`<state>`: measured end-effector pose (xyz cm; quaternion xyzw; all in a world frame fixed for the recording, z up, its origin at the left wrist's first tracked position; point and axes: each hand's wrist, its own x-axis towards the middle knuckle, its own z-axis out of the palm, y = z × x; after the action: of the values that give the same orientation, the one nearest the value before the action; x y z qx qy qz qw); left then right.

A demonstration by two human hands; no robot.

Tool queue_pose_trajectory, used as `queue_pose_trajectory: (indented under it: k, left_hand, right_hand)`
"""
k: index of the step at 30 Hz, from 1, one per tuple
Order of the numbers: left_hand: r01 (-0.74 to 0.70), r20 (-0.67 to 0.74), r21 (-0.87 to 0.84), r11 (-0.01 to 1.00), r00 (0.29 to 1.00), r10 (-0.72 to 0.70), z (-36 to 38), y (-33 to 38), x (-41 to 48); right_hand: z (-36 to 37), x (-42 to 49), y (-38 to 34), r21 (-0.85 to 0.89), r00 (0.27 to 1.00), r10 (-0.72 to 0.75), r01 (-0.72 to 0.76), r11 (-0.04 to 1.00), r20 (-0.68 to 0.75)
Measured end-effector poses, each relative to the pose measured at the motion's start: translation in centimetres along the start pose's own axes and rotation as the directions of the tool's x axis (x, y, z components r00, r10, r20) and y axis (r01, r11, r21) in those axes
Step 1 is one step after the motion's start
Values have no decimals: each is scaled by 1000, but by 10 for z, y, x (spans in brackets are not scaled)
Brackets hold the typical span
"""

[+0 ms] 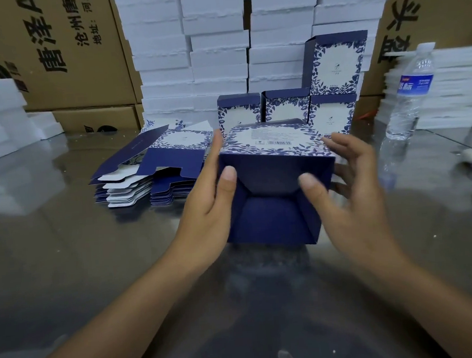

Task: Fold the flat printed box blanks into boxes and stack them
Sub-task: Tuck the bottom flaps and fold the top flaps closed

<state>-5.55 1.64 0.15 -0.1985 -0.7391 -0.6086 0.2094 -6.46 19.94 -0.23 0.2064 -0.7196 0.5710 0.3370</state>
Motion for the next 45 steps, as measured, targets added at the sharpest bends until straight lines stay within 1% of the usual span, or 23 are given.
queue_pose_trajectory:
  k: [2, 4, 7, 10, 12, 15, 18, 20, 21, 23, 24, 28, 31, 33, 35, 36, 38, 40, 41, 42, 43, 44, 45]
  left_hand:
    - [78, -63, -94, 993, 994, -84, -1, 0, 1]
    - [127, -131, -132, 983, 981, -145, -3, -2, 3]
    - [140, -207, -164, 976, 963, -173, -5, -2, 7]
    - [164, -232, -250, 954, 947, -223, -2, 0, 7]
    - [196, -279, -309, 931, 917, -285, -1, -2, 8]
    - [275, -307, -513, 813, 826, -473, -3, -8, 13]
    - [298, -239, -703, 645, 756, -610, -6, -5, 18]
    - [318, -184, -770, 554, 720, -669, -7, -1, 18]
    - [325, -156, -791, 519, 713, -684, -6, 0, 18]
    - [330, -102, -820, 468, 720, -687, -4, 1, 18]
    - [331, -84, -825, 457, 729, -679, -4, 2, 18]
    - [363, -57, -793, 490, 757, -651, -7, 1, 20]
    - [405, -44, -746, 528, 761, -647, -9, -2, 21]
    - [423, -41, -711, 562, 773, -634, -11, -4, 21]
    - [411, -79, -669, 619, 789, -609, -13, -4, 23]
    - [393, -127, -639, 661, 793, -595, -14, -4, 24]
    - [358, -254, -513, 780, 805, -536, -17, -3, 26]
    - [283, -344, -318, 905, 855, -389, -18, -2, 24]
    - [216, -356, -222, 951, 890, -286, -18, 0, 22]
    - [137, -344, -136, 981, 922, -176, -17, 2, 19]
    - [56, -312, -58, 997, 947, -72, -15, 5, 16]
    - [-20, -264, 9, 1000, 964, 21, -13, 7, 13]
    - [-84, -209, 60, 995, 973, 95, -10, 9, 9]
  right_hand:
    - [1, 2, -2, 179, 997, 66, -59, 982, -35]
    - [2, 4, -3, 300, 991, 136, -126, 946, -10]
    - [4, 4, -3, 320, 982, 179, -187, 929, 54]
    - [5, 3, -2, 302, 982, 183, -190, 934, 54]
    - [5, 5, -1, 312, 973, 229, -230, 922, 40]
    - [3, 7, 4, 306, 923, 384, -373, 876, 26]
    - [0, 7, 10, 181, 826, 563, -553, 813, -6]
    - [-1, 7, 10, 180, 755, 652, -653, 736, 73]
    - [-1, 7, 8, 194, 733, 668, -679, 707, 130]
    - [0, 7, 3, 237, 712, 668, -702, 671, 218]
    - [-1, 8, 1, 261, 716, 657, -698, 666, 237]
    - [-7, 12, -1, 366, 763, 604, -642, 673, 228]
    - [-11, 16, -5, 513, 775, 587, -611, 603, 233]
    - [-12, 18, -8, 580, 794, 571, -572, 580, 211]
    - [-13, 21, -10, 609, 832, 532, -506, 610, 157]
    - [-14, 22, -11, 611, 860, 496, -459, 645, 121]
    - [-13, 21, -13, 536, 926, 376, -336, 774, 37]
    - [-12, 17, -16, 356, 983, 183, -162, 920, -25]
    - [-11, 15, -16, 226, 997, 66, -55, 973, -45]
    - [-10, 14, -16, 44, 995, -79, 82, 996, -63]
    - [-10, 12, -15, -174, 966, -250, 237, 956, -59]
    - [-9, 10, -14, -364, 910, -414, 381, 850, -15]
    - [-9, 8, -12, -493, 842, -536, 493, 717, 61]
